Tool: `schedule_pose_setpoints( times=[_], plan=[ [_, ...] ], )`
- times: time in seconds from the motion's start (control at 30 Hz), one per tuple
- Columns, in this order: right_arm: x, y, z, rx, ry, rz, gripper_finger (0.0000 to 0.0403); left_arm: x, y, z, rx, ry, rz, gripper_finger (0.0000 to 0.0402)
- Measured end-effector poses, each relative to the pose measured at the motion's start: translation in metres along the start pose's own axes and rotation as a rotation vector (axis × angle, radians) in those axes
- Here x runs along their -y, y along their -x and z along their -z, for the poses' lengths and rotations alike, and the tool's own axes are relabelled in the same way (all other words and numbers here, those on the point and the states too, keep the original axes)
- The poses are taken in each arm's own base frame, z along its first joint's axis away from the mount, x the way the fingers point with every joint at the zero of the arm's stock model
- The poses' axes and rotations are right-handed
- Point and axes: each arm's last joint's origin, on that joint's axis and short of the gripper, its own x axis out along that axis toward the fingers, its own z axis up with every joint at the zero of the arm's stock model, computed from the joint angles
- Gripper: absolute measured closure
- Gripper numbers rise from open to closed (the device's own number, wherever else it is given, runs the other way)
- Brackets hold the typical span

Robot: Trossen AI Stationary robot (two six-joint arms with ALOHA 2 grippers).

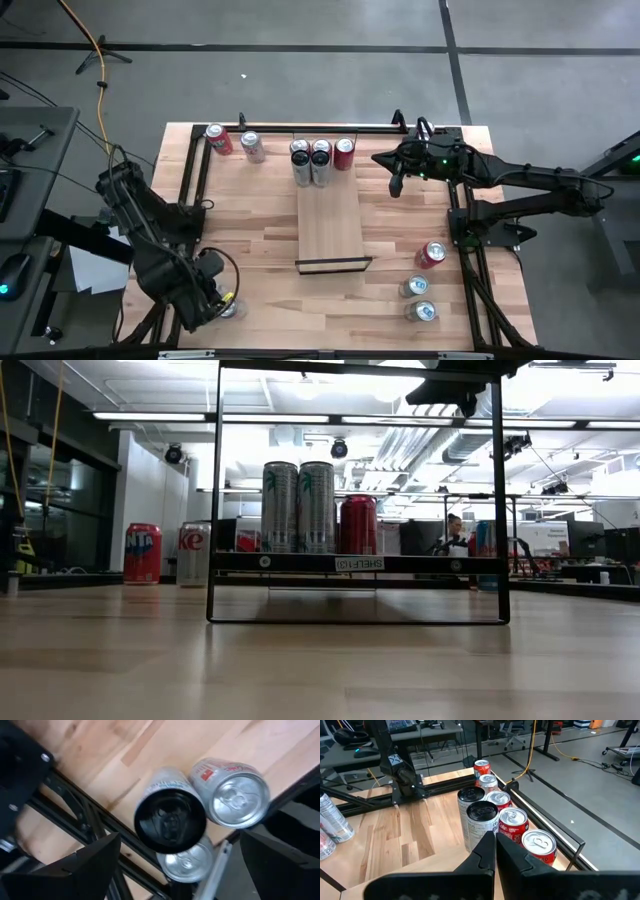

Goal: Place canned beverage on shelf
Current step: Put the black soda can on the shelf aligned with the other black soda can

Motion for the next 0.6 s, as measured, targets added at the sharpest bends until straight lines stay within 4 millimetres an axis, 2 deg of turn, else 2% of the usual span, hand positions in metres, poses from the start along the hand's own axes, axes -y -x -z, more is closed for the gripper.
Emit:
schedule_pose_setpoints(
  times=[0.17, 0.47, 0.6],
  plan=[
    [0.000, 0.000, 0.000, 0.000, 0.000, 0.000, 0.0402, 0.004, -0.006, -0.001, 0.018, -0.058, -0.040, 0.0041],
    [0.000, 0.000, 0.000, -0.003, 0.000, 0.000, 0.0402, 0.007, -0.010, 0.000, 0.016, -0.063, -0.033, 0.0041],
    [0.000, 0.000, 0.000, -0.003, 0.000, 0.000, 0.0402, 0.004, -0.023, 0.001, -0.033, -0.080, -0.027, 0.0041]
  ],
)
